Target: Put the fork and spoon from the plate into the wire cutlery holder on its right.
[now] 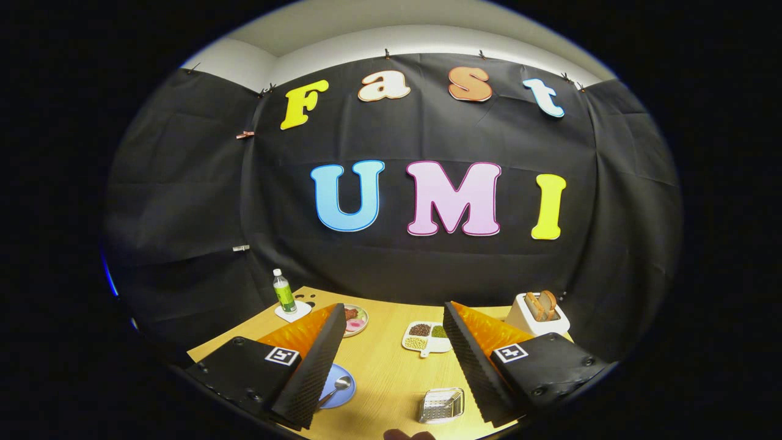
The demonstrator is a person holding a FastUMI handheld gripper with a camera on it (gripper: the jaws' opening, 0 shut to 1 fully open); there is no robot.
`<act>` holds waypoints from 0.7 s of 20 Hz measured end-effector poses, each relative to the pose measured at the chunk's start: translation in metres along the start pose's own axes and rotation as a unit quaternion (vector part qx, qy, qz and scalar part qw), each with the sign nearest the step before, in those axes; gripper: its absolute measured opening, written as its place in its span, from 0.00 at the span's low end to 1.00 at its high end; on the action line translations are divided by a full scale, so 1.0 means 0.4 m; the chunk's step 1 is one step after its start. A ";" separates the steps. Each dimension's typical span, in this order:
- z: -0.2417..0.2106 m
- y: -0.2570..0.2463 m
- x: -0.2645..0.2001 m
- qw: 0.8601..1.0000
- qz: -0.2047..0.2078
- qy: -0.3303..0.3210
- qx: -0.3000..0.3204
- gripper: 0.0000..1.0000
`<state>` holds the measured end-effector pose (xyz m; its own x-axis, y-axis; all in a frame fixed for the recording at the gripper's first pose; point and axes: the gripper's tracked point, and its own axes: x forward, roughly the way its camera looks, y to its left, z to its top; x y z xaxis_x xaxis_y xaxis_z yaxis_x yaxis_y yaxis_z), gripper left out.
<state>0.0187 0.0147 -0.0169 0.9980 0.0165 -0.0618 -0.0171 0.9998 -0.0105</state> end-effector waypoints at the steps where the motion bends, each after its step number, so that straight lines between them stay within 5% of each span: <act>1: -0.005 0.006 0.004 1.000 0.001 0.001 -0.001 0.99; 14: -0.182 0.104 0.083 0.994 0.030 0.107 -0.003 0.99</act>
<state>0.0468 0.0558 -0.0922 0.9593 0.0726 -0.2730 -0.0773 0.9970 -0.0065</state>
